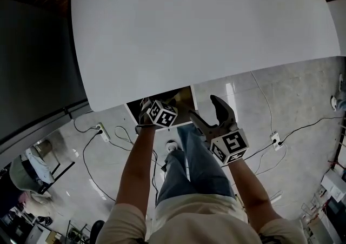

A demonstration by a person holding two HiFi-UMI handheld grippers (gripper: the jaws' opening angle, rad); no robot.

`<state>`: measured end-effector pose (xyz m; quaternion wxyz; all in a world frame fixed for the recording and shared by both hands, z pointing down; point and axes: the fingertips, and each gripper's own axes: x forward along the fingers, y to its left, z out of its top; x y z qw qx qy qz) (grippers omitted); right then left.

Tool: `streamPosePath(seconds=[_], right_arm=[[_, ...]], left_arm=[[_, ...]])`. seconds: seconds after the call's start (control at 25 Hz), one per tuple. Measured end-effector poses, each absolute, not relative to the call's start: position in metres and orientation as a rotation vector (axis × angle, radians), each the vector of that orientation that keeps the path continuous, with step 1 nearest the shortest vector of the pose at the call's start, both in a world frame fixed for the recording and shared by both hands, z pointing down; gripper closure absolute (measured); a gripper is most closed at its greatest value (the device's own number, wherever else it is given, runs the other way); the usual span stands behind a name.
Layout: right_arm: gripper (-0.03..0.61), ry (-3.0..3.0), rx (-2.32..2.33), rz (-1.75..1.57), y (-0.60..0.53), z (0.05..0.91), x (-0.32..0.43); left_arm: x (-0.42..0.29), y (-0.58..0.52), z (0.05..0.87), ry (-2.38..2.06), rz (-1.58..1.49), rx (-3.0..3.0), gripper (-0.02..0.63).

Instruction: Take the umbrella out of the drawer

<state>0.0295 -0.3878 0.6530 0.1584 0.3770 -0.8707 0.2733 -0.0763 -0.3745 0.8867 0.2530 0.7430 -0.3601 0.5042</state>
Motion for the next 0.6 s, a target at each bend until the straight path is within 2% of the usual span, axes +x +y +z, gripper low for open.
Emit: streamPosePath(seconds=[0.32,0.6], right_arm=[[0.230,-2.447,1.079,0.821,-0.391,0.671,0.040],[0.232,-2.432,1.091,0.830,-0.390,0.676,0.043]], left_arm=[[-0.079,-0.380,0.914,-0.998,1.505,1.993,0.225],[-0.087,-0.388,0.914,-1.080,1.566,1.999,0.290]])
